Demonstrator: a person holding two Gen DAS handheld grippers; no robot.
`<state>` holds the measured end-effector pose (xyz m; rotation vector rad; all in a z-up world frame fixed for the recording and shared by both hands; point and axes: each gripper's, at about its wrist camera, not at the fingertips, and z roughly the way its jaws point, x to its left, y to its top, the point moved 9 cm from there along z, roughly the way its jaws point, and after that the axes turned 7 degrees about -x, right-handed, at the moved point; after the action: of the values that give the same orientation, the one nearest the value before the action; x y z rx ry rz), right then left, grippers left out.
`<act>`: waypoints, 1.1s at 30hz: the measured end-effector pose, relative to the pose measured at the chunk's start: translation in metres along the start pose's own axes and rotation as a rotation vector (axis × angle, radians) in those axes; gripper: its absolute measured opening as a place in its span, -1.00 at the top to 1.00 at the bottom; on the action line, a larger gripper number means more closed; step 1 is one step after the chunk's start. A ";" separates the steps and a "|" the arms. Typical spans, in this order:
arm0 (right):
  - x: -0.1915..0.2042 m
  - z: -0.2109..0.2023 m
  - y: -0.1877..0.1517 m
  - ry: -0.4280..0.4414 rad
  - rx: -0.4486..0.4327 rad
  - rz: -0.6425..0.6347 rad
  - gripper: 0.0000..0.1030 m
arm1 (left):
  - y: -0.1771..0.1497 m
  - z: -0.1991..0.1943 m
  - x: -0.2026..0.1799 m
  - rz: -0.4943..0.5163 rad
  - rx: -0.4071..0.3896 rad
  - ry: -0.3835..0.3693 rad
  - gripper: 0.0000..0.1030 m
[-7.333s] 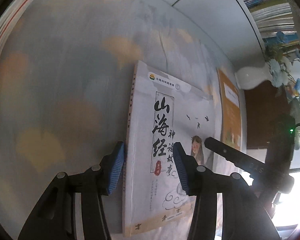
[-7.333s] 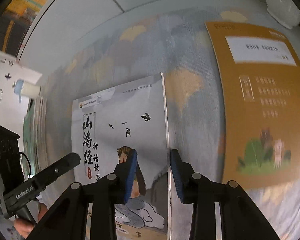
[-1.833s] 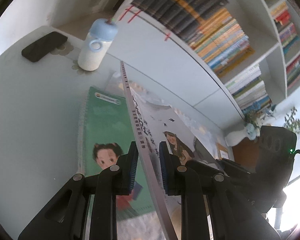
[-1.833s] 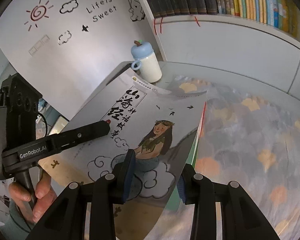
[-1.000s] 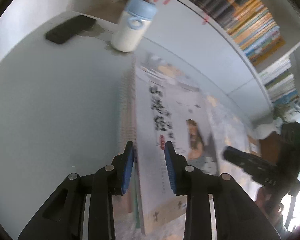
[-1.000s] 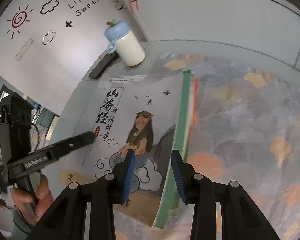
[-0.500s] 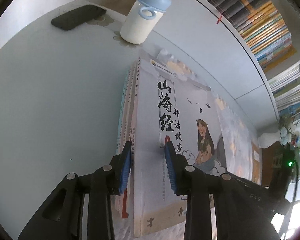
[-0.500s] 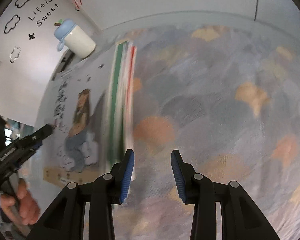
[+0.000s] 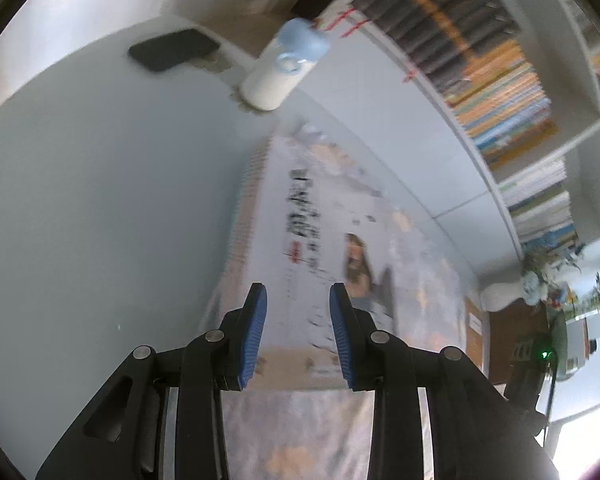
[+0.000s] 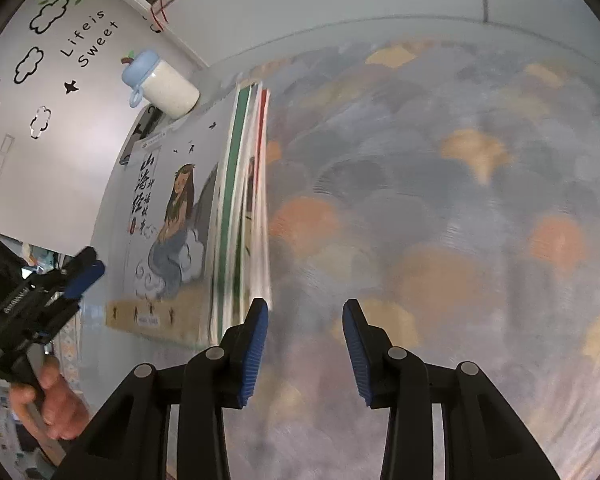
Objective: Organize books
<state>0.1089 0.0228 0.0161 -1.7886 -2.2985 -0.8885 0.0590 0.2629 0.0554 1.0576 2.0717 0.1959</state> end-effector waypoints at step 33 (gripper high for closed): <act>-0.286 -0.275 -0.061 -0.056 -0.277 0.131 -0.03 | -0.237 0.017 -0.387 0.535 0.133 -0.180 0.12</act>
<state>0.0670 -0.3673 0.1013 -2.0693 -2.1458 -1.1967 0.0576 -0.1788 0.1596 1.6361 1.6240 0.2202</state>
